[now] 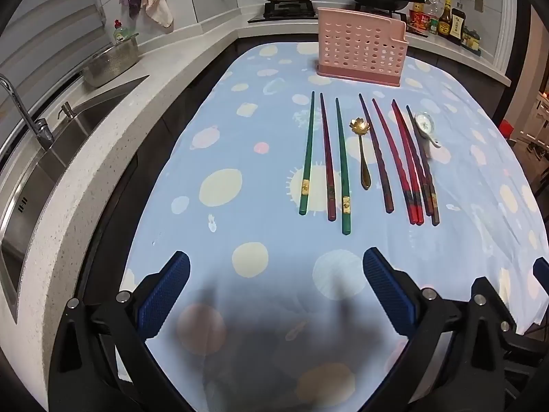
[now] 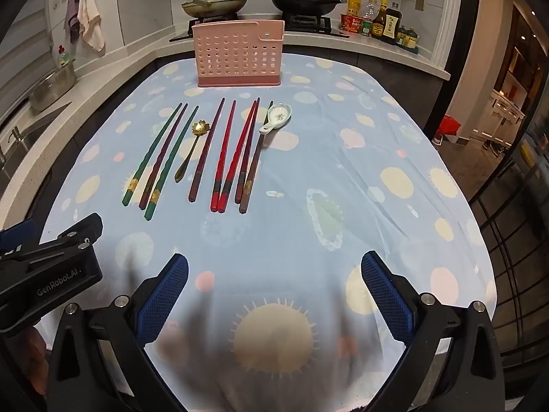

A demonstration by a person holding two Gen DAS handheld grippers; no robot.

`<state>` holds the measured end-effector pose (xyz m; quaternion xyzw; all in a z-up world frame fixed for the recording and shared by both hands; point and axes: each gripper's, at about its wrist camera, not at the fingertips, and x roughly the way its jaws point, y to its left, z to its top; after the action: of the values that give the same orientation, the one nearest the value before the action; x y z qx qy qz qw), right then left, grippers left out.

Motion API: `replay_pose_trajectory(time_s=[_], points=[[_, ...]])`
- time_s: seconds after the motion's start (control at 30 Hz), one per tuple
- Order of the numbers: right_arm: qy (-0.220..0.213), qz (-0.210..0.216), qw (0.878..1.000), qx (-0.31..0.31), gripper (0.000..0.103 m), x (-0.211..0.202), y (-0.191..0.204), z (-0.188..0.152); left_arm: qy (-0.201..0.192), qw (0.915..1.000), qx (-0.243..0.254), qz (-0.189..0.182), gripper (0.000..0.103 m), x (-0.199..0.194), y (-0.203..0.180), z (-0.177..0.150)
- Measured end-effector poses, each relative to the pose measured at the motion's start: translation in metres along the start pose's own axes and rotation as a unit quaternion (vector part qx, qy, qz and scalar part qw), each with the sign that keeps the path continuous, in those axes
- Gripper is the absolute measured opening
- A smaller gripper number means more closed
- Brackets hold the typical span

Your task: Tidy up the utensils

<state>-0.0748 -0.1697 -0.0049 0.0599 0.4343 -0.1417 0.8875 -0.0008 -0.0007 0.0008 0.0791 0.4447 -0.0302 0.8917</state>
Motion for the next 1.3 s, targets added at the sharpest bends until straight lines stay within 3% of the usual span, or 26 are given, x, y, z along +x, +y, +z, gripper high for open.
replay_pose_trajectory(time_s=[0.3, 0.63, 0.83, 1.3], points=[[0.000, -0.003, 1.000, 0.001, 0.097, 0.000, 0.000, 0.001, 0.011, 0.9999, 0.004, 0.005, 0.096, 0.003, -0.005, 0.000], [-0.002, -0.004, 1.000, 0.005, 0.097, 0.003, -0.005, 0.004, -0.005, 1.0000, 0.001, -0.003, 0.096, 0.005, 0.000, 0.000], [-0.002, -0.004, 1.000, 0.008, 0.097, 0.003, -0.007, 0.005, 0.013, 0.9999, -0.006, -0.004, 0.096, 0.011, 0.007, 0.001], [-0.002, -0.007, 1.000, 0.015, 0.097, 0.006, -0.012, 0.007, 0.014, 0.9999, -0.002, -0.005, 0.096, 0.011, 0.001, 0.002]])
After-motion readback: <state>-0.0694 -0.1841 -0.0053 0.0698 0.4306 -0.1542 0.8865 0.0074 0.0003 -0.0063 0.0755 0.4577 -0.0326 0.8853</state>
